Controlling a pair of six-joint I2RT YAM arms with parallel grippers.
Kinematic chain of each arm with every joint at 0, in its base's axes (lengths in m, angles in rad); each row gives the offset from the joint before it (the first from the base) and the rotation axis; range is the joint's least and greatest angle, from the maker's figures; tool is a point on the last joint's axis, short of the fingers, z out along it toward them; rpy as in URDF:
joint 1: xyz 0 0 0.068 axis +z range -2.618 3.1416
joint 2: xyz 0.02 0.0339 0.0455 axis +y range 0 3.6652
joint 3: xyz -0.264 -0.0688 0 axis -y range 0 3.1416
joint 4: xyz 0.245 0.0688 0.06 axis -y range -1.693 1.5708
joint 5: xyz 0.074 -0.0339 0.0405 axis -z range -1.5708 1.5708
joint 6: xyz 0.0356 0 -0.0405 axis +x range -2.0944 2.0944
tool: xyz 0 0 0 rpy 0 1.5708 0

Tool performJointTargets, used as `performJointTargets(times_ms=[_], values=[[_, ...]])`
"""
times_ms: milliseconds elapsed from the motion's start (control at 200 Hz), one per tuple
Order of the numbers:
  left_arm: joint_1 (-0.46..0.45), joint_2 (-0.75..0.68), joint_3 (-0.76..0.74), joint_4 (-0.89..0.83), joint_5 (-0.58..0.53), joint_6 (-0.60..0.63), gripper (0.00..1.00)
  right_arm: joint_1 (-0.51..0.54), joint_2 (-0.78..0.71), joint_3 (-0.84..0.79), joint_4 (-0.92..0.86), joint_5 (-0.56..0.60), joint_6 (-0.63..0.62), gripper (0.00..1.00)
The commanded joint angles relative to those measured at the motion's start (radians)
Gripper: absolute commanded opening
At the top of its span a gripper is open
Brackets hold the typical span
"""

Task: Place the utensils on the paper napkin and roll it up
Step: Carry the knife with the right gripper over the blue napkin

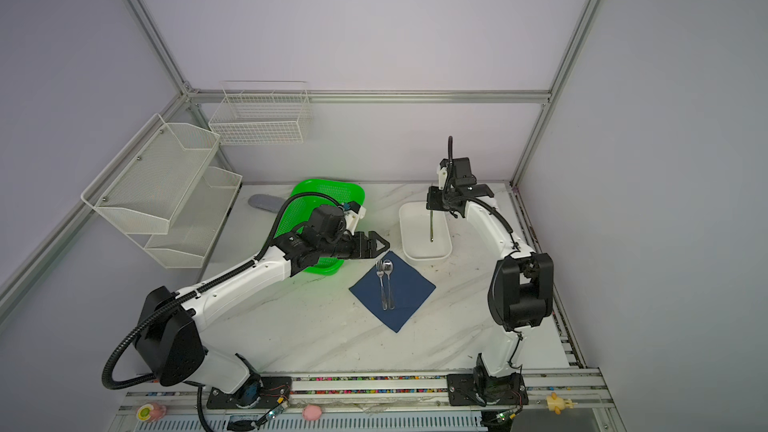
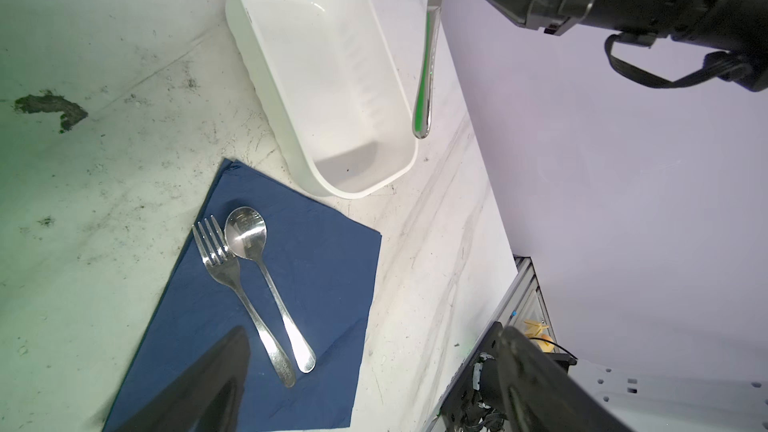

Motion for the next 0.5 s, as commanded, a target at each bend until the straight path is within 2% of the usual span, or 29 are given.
performJointTargets(times_ms=[0, 115, 230, 375, 495], values=[[-0.004, -0.055, -0.077, 0.052, -0.008, -0.028, 0.92, 0.0, -0.051, -0.072, 0.032, -0.167, 0.02, 0.0], [-0.004, -0.13, -0.13, 0.062, -0.017, -0.045, 0.91, -0.001, -0.118, -0.179, 0.084, -0.306, 0.062, 0.0], [-0.005, -0.181, -0.187, 0.068, -0.029, -0.06, 0.91, 0.0, -0.17, -0.305, 0.131, -0.376, 0.093, 0.0], [-0.008, -0.229, -0.253, 0.069, -0.035, -0.082, 0.91, 0.008, -0.202, -0.434, 0.145, -0.434, 0.102, 0.0], [-0.014, -0.254, -0.302, 0.074, -0.042, -0.098, 0.91, 0.063, -0.21, -0.532, 0.203, -0.431, 0.143, 0.0]])
